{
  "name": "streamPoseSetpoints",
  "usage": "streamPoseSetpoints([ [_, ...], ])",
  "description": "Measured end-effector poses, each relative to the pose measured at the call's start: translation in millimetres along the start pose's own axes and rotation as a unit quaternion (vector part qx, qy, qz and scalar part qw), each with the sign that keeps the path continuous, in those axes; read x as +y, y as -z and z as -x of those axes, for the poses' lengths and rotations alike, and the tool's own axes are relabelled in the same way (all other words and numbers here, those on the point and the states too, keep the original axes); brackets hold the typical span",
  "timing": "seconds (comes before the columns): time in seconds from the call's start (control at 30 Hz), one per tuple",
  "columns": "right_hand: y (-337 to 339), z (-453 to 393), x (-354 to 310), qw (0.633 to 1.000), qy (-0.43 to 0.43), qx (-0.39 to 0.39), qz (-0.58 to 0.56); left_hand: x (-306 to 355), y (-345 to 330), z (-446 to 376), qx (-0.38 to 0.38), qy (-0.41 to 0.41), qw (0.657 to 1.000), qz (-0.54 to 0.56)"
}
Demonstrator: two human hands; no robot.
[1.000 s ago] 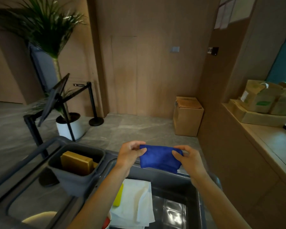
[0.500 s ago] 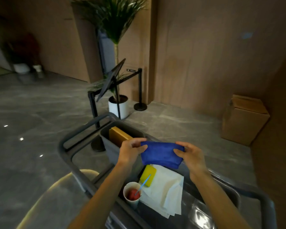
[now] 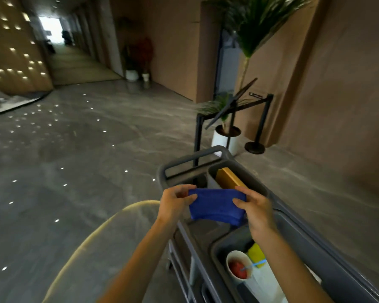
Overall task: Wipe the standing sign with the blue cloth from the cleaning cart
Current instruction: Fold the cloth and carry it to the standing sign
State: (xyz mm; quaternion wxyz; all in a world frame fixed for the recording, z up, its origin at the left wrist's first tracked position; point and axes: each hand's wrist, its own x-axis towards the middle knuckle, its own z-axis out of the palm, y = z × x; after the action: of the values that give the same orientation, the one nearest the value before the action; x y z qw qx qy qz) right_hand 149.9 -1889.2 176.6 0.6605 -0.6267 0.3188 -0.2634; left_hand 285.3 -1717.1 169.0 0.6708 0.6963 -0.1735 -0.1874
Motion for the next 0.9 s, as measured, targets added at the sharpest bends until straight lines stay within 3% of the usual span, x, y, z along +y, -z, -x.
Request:
streamPoseSetpoints([
  [0.4,-219.7,-29.3,18.5,0.974,-0.012,-0.222,0.046,-22.3,196.4,-10.5,0.196,0.025,0.980,0.032],
  [0.6,-329.0,-8.4,21.0,0.919,0.025,-0.367,0.139,-36.1,300.0,26.3,0.317,0.036,0.948,-0.018],
  [0.9,-473.9,54.1,31.2,0.817,0.092,-0.536,0.190,-53.7,403.7,112.6,0.499,0.073,0.854,-0.126],
])
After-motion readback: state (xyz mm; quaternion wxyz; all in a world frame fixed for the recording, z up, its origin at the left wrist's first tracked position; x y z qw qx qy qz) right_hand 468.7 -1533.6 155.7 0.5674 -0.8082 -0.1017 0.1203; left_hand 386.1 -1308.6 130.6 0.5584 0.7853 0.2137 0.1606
